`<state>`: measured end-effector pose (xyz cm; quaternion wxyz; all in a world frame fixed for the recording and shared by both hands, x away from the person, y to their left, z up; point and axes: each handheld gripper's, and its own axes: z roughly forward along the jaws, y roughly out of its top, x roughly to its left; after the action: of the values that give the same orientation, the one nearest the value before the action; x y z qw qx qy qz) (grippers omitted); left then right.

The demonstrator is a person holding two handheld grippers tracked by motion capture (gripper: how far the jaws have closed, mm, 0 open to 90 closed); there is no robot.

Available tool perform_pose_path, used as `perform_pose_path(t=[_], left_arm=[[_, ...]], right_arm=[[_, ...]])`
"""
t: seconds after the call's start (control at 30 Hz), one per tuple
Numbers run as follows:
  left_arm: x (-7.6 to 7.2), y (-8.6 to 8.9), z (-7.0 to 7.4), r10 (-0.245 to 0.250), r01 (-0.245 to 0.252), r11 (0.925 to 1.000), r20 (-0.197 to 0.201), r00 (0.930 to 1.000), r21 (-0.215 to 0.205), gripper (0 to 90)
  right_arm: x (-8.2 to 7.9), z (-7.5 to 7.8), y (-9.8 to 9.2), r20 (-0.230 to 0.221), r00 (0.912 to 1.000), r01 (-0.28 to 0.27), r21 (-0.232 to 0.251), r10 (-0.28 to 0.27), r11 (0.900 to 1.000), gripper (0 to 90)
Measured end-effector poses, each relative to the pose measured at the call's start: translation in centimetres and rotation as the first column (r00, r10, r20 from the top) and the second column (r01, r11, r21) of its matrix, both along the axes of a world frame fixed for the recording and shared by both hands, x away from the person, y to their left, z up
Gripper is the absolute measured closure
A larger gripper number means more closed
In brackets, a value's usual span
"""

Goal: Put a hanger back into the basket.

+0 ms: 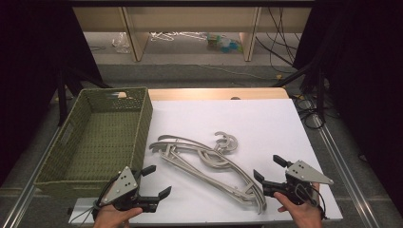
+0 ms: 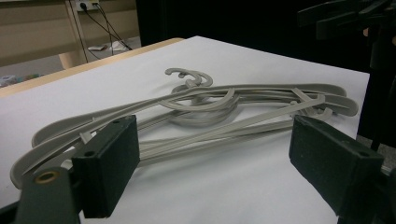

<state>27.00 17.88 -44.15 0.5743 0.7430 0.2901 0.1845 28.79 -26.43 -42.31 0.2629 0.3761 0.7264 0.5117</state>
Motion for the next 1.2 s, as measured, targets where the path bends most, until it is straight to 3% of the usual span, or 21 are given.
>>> perform_pose_path(t=[0.17, 0.43, 0.6, 0.83, 0.9, 0.93, 0.97, 1.0, 1.03, 1.07, 1.1, 1.13, 1.2], left_arm=[[0.0, -0.1, 0.0, -0.002, 0.002, 1.0000, -0.003, 1.0000, -0.008, 16.2], [0.0, 0.0, 0.0, -0.018, 0.018, 0.9998, 0.012, 0.9998, 0.007, 16.2], [0.0, -0.1, 0.0, -0.010, 0.010, 0.9998, 0.004, 0.9999, -0.019, 16.2], [0.1, -0.1, 0.0, -0.007, 0.007, 0.9999, 0.007, 1.0000, -0.013, 16.3], [0.0, 0.0, 0.0, -0.001, 0.001, 1.0000, 0.002, 1.0000, -0.004, 16.5], [0.0, -0.1, 0.0, -0.003, 0.003, 1.0000, 0.004, 1.0000, -0.002, 16.5], [0.0, -0.1, 0.0, -0.003, 0.003, 1.0000, 0.004, 1.0000, -0.002, 16.5], [0.1, -0.1, 0.0, -0.012, 0.012, 0.9999, 0.014, 0.9998, 0.000, 16.6], [0.1, -0.1, 0.0, -0.012, 0.012, 0.9999, 0.014, 0.9998, 0.000, 16.6], [0.1, -0.1, 0.0, -0.013, 0.013, 0.9999, 0.013, 0.9998, 0.000, 16.7], [0.1, -0.1, 0.0, -0.016, 0.016, 0.9999, 0.014, 0.9998, 0.005, 16.7], [0.0, -0.2, -0.1, -0.010, 0.010, 0.9999, 0.002, 0.9999, -0.002, 16.7], [0.0, -0.2, -0.1, -0.011, 0.011, 0.9999, 0.001, 0.9999, -0.001, 16.7]], right_arm=[[0.0, 0.0, 0.1, -0.023, 0.9997, -0.001, -0.030, 0.000, 1.000, 16.2], [0.0, 0.1, 0.2, -0.013, 0.9999, -0.003, -0.021, 0.003, 1.000, 16.1], [0.1, 0.1, 0.3, -0.021, 0.9997, -0.011, -0.025, 0.010, 1.000, 16.2], [1.3, 0.3, 0.8, -0.066, 0.9964, -0.057, -0.057, 0.054, 0.997, 16.1], [2.1, 0.5, 1.2, -0.079, 0.9933, -0.093, -0.099, 0.085, 0.991, 16.8], [2.9, 0.5, 1.7, -0.106, 0.9894, -0.113, -0.128, 0.100, 0.985, 18.6], [2.9, 0.5, 1.7, -0.106, 0.9894, -0.113, -0.128, 0.100, 0.985, 18.6], [4.0, 0.4, 2.2, -0.152, 0.9819, -0.137, -0.156, 0.113, 0.978, 22.4], [4.0, 0.4, 2.2, -0.152, 0.9819, -0.137, -0.156, 0.113, 0.978, 22.4], [5.0, 0.1, 2.9, -0.198, 0.9738, -0.150, -0.192, 0.111, 0.970, 23.7], [5.0, 0.1, 2.9, -0.198, 0.9738, -0.150, -0.192, 0.111, 0.970, 23.7], [5.8, -0.3, 3.6, -0.247, 0.9600, -0.190, -0.226, 0.132, 0.955, 28.0], [6.6, -0.8, 4.2, -0.293, 0.9467, -0.212, -0.252, 0.134, 0.944, 32.2]])
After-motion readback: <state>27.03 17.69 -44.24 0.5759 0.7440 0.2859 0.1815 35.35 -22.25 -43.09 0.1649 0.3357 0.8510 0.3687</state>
